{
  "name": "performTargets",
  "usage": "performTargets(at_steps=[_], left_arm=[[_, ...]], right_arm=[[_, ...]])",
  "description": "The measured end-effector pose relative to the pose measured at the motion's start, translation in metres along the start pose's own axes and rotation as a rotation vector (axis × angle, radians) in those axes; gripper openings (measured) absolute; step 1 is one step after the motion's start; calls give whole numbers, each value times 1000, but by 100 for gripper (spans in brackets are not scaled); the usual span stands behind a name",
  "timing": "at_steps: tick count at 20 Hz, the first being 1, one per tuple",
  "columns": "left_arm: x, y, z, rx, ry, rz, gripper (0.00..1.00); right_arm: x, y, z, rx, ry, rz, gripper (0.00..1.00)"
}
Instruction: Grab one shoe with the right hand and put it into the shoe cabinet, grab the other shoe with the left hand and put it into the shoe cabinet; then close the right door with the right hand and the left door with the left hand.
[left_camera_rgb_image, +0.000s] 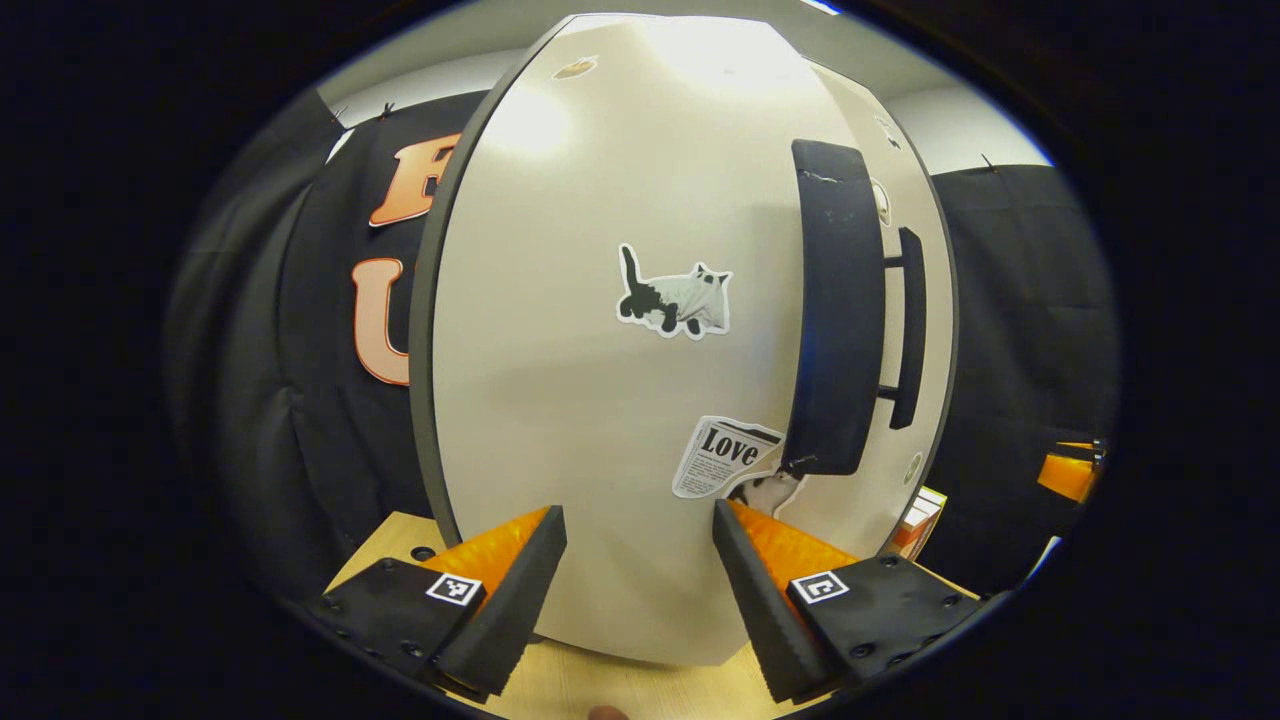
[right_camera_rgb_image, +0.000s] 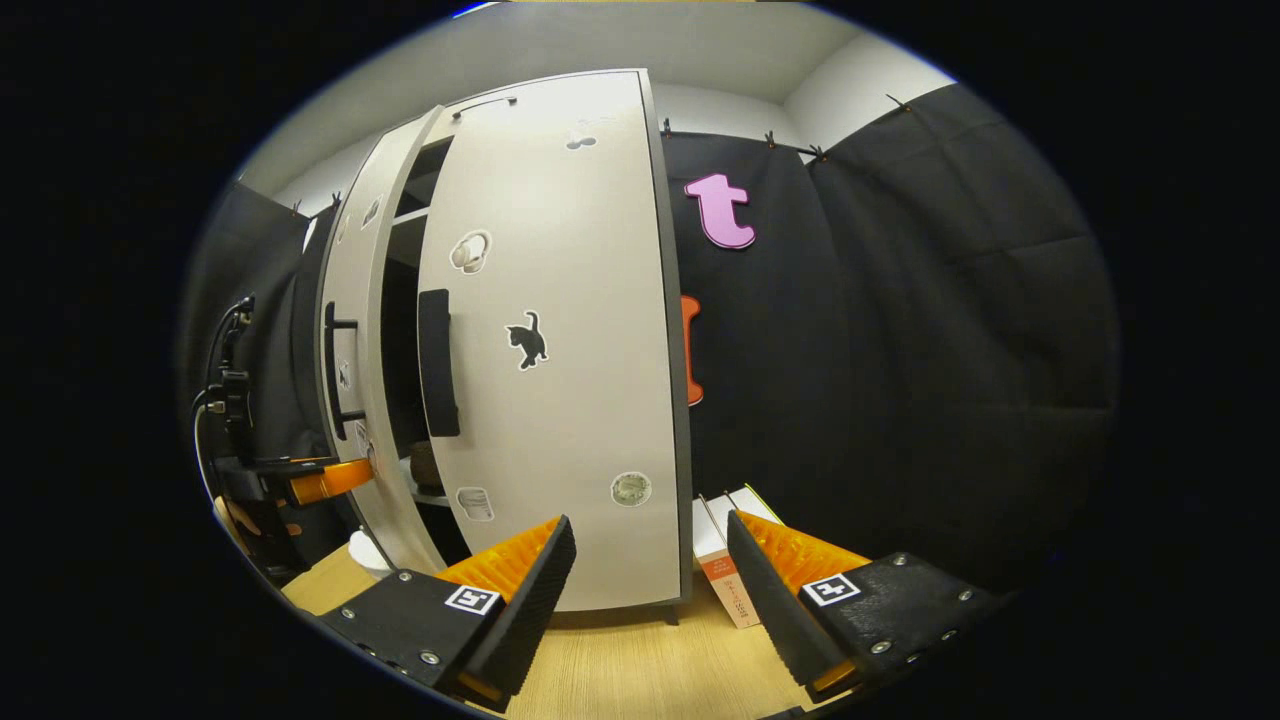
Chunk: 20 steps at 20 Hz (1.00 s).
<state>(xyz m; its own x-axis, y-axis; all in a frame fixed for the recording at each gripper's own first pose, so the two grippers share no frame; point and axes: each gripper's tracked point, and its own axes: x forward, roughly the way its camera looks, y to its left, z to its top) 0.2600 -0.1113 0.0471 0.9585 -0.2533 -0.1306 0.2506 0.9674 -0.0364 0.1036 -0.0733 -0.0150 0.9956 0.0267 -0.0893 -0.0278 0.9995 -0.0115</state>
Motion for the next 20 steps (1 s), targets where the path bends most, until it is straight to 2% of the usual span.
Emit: performTargets(at_steps=[5,7,9,13,14,19,20], left_arm=[[5,-3,-1,-14,43,19,97],[-5,-1,14,-1,23,20,96],[-27,9,27,12,15,40,99],[-69,42,52,-15,19,104,94],[-78,51,57,-23,20,122,97],[-133,101,93,-32,-21,212,96],[-144,112,100,-19,-29,233,94]], right_arm=[[14,8,7,12,21,18,94],[17,13,19,13,23,31,94],[18,16,32,1,14,36,94],[14,22,64,-16,-23,42,94],[11,23,71,-20,-29,44,94],[-5,30,106,-25,-67,48,94],[-9,32,111,-20,-78,51,94]])
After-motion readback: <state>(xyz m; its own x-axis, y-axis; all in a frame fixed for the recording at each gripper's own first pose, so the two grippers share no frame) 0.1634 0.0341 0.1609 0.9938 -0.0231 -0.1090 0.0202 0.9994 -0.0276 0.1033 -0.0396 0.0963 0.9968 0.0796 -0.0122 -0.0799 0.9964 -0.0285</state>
